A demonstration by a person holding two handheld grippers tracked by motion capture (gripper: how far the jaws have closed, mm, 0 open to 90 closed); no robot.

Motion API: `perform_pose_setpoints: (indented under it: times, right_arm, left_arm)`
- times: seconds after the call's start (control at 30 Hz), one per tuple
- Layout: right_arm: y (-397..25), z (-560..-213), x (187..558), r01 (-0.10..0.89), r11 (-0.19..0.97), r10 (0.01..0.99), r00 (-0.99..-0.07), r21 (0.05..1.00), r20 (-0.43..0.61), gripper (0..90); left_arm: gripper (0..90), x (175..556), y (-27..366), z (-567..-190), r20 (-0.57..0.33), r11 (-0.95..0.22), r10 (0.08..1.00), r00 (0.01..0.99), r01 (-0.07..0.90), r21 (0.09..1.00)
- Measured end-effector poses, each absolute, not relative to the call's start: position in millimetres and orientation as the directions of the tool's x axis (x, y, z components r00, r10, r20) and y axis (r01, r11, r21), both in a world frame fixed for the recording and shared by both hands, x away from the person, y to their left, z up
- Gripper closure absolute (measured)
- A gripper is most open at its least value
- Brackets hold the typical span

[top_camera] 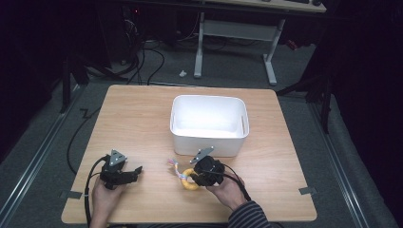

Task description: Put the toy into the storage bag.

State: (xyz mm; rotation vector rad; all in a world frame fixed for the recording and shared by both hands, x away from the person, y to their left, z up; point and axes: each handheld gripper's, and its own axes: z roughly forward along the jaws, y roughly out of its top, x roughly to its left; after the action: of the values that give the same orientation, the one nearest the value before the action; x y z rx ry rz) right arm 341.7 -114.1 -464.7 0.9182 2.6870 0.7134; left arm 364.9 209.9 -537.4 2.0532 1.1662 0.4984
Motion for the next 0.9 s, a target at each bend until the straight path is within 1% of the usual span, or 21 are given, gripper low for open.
perform_pose_setpoints:
  times: [0.27, 0.77, 0.9]
  right_arm:
    - [-125, -447, 331, 0.499, 0.684, 0.616, -0.786, 0.533, -0.056, 66.6]
    - [-134, -408, 324, 0.465, 0.672, 0.585, -0.810, 0.576, -0.029, 66.6]
    - [-133, -398, 324, 0.450, 0.677, 0.582, -0.812, 0.582, -0.049, 66.5]
  left_arm:
    - [22.8, 365, 210, -537, -0.015, -0.339, 0.855, 0.518, 0.581, 0.740]
    - [22.8, 365, 210, -537, -0.014, -0.339, 0.855, 0.518, 0.581, 0.740]
    - [22.8, 365, 210, -537, -0.014, -0.339, 0.855, 0.518, 0.581, 0.740]
